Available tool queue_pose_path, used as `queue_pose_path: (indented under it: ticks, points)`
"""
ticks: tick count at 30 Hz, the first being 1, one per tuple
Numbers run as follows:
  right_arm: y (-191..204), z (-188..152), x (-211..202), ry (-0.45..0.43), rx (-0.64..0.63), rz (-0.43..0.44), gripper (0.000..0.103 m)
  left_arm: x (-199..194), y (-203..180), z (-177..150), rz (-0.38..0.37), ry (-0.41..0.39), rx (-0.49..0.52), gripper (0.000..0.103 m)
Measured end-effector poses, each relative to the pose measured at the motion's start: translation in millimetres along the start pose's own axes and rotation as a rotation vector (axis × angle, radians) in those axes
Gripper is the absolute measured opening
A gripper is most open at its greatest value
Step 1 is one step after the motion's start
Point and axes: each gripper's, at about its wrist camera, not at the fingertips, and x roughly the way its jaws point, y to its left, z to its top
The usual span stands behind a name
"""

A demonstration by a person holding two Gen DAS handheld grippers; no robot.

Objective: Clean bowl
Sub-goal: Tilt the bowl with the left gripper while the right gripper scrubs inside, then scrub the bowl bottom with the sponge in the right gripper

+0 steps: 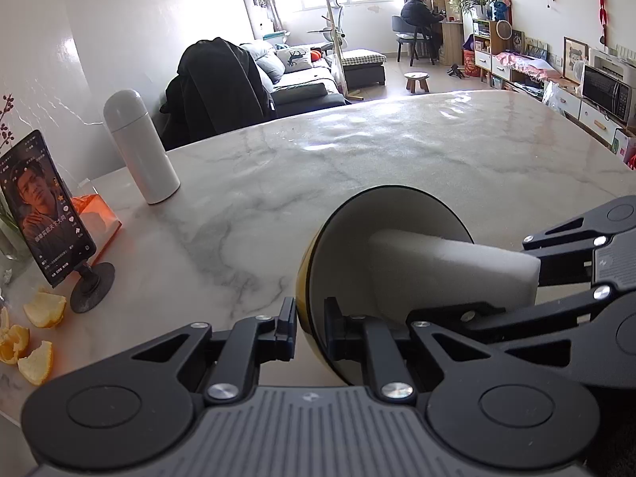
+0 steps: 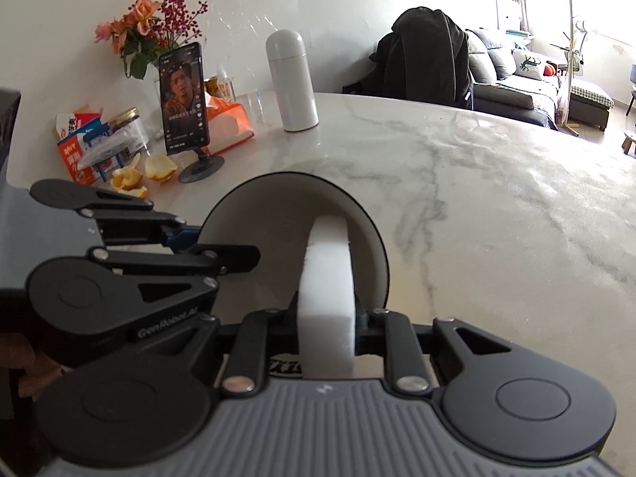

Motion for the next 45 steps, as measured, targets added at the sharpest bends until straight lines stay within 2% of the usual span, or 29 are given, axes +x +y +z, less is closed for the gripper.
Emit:
queue_pose_path:
  ticks: [9,20,35,45]
  points:
    - [14.5,-4.7,9.9,0.040,-0.039,0.047,0.023,-0.9,0.2,0.4,-0.002,0.003,0.000,0.014]
    - [-3.3,4.6,0.5,0.000,-0.004,-0.010,0.022,-1.2,-1.0,1.3,-0.002,0.000,0.007,0.014]
    - [12.8,-2.0,10.6,0.043,-0.041,0.045,0.023,-1.0,-1.4,2.1,-0.001,0.003,0.007,0.014]
    - [1.5,0.3,6.9,0.026,-0.012,0.010,0.022,-2.4,-3.7,2.7,-0.005,-0.001,0.011,0.014]
